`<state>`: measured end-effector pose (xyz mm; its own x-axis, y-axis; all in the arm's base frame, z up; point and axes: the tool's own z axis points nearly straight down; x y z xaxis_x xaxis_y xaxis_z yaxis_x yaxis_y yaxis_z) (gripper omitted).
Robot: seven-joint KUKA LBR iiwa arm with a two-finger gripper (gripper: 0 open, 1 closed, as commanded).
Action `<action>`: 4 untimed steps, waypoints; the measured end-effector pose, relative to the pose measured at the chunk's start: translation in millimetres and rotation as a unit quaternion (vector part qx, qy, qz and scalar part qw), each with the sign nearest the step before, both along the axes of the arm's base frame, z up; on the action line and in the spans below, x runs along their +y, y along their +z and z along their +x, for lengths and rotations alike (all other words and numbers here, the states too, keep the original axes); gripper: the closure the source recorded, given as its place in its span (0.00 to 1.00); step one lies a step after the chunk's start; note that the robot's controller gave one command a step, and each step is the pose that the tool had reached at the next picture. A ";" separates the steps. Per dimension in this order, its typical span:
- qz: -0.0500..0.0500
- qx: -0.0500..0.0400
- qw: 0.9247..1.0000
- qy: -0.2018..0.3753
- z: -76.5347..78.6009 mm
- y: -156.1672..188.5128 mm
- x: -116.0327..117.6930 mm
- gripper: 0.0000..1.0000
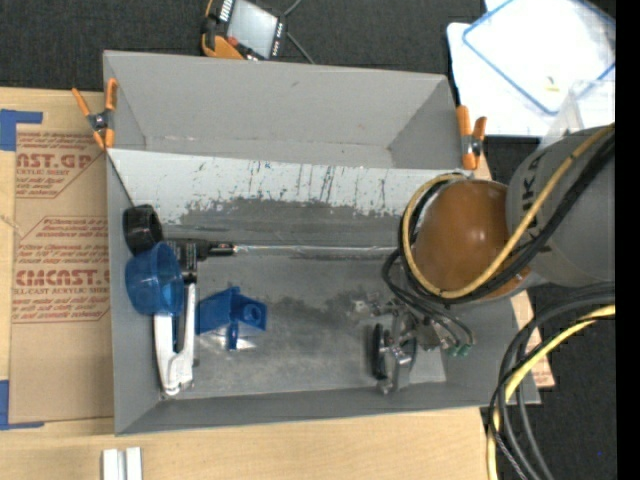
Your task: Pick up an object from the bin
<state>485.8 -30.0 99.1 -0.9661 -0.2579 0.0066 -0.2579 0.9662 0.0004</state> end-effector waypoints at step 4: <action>0.003 0.000 0.968 -0.251 6.0 -16.5 -79.6 1.00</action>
Offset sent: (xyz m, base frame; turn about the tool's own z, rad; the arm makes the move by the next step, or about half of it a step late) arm 0.0071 -0.0815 -0.0291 0.5099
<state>491.9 -109.5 82.6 -0.9696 0.2445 0.0060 0.2445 0.9696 0.0055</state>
